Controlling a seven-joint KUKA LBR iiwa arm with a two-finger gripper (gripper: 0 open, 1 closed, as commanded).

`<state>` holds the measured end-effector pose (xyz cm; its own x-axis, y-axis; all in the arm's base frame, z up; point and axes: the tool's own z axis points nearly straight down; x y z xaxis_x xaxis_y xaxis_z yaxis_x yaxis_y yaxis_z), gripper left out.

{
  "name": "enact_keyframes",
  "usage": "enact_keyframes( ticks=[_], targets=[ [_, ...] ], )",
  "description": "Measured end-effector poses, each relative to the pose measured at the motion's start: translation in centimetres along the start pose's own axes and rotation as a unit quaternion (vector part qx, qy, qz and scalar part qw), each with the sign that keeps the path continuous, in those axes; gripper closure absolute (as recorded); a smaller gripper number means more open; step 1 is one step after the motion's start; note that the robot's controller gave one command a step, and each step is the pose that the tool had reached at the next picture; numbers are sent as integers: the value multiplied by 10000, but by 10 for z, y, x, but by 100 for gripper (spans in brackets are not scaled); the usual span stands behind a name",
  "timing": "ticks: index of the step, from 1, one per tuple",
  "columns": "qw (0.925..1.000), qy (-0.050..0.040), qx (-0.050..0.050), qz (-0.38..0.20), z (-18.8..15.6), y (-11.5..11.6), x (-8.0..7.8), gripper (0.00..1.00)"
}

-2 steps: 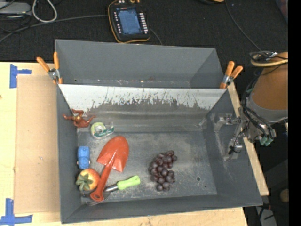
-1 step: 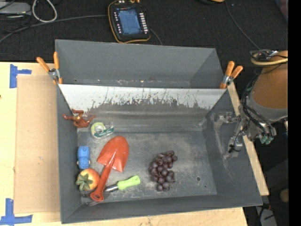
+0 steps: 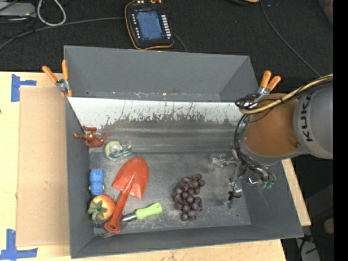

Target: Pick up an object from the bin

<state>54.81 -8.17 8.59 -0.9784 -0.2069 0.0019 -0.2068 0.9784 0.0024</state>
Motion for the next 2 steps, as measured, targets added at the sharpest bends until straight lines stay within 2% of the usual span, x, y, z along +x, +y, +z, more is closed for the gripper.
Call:
enact_keyframes(
  ticks=[1,2],
  targets=[
    [9990,-40,27,-446,-44,30,-18,0],
    [9998,40,-23,180,-13,100,2,0]
  ],
)
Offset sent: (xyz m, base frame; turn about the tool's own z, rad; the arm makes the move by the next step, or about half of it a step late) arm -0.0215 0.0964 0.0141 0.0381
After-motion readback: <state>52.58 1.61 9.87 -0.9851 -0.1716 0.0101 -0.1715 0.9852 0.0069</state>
